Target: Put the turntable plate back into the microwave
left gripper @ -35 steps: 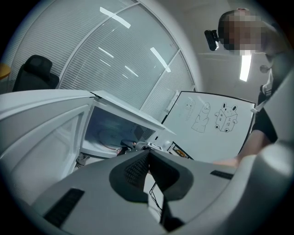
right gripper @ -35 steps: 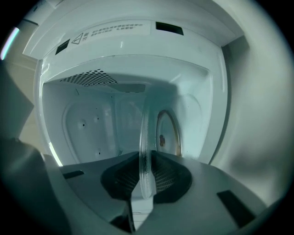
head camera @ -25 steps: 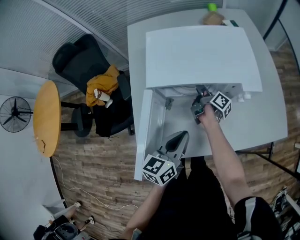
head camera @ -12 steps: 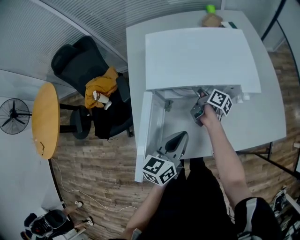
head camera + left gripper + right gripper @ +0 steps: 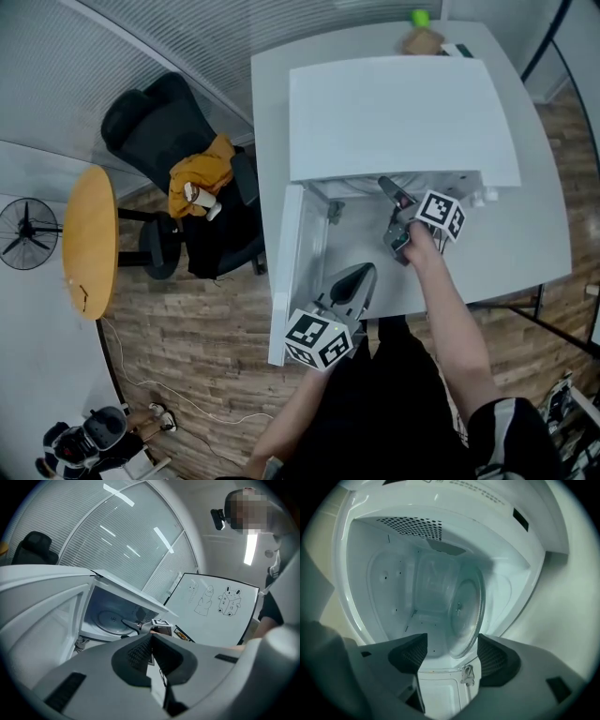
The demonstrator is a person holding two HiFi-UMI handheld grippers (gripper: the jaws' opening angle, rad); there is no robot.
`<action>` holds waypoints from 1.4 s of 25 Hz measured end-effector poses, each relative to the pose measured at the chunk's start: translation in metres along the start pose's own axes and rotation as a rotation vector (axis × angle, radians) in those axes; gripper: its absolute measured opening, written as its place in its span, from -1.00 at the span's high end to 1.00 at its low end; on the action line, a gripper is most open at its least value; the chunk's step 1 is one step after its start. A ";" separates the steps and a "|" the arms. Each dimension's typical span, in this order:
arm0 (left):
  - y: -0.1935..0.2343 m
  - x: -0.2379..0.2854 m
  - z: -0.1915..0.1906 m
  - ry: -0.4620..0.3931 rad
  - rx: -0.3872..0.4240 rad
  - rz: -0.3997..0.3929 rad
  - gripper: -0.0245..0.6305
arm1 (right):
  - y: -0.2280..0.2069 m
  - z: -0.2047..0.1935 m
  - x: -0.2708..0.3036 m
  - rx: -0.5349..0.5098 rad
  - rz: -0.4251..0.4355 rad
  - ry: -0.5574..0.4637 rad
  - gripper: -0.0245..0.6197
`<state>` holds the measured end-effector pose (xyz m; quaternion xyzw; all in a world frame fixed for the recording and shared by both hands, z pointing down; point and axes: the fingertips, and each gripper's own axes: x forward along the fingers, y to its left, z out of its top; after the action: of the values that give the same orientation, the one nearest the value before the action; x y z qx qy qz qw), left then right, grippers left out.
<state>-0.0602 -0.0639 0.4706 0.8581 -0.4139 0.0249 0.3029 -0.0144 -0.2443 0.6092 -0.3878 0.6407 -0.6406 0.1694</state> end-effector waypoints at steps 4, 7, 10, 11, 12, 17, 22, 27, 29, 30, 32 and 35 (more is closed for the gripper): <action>-0.001 0.002 0.000 0.004 0.001 -0.004 0.93 | -0.010 -0.001 -0.006 0.004 -0.025 -0.005 0.27; -0.004 0.003 0.000 0.006 0.005 -0.005 0.93 | -0.019 -0.002 -0.010 0.020 -0.054 -0.014 0.55; -0.005 0.003 -0.001 0.010 0.009 -0.003 0.93 | -0.027 -0.002 -0.011 0.034 -0.072 -0.027 0.75; -0.005 0.003 -0.002 0.012 0.010 -0.001 0.93 | -0.029 -0.002 -0.011 0.043 -0.072 -0.031 0.82; -0.006 0.003 -0.003 0.012 0.010 0.001 0.93 | -0.030 -0.001 -0.010 0.053 -0.068 -0.037 0.83; -0.007 0.003 -0.003 0.012 0.014 0.011 0.93 | -0.029 0.002 -0.006 0.065 -0.046 -0.058 0.86; -0.011 0.006 -0.004 0.007 0.017 0.022 0.93 | -0.031 0.004 -0.003 0.077 -0.033 -0.060 0.86; -0.015 0.004 -0.007 -0.001 0.011 0.051 0.93 | -0.031 -0.001 0.002 0.081 -0.033 -0.009 0.84; -0.015 0.003 -0.009 -0.006 0.006 0.067 0.93 | -0.029 -0.003 0.002 0.099 -0.018 0.002 0.81; -0.015 0.003 -0.011 -0.008 0.003 0.074 0.93 | -0.029 -0.003 0.001 0.106 -0.011 0.002 0.80; -0.016 0.001 -0.014 -0.009 -0.005 0.085 0.93 | -0.029 -0.004 0.000 0.111 -0.005 0.000 0.80; -0.017 -0.002 -0.018 -0.005 -0.010 0.088 0.93 | -0.032 -0.006 -0.004 0.112 -0.006 -0.004 0.83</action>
<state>-0.0451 -0.0450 0.4757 0.8375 -0.4523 0.0337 0.3048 -0.0073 -0.2328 0.6390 -0.3806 0.6023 -0.6754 0.1902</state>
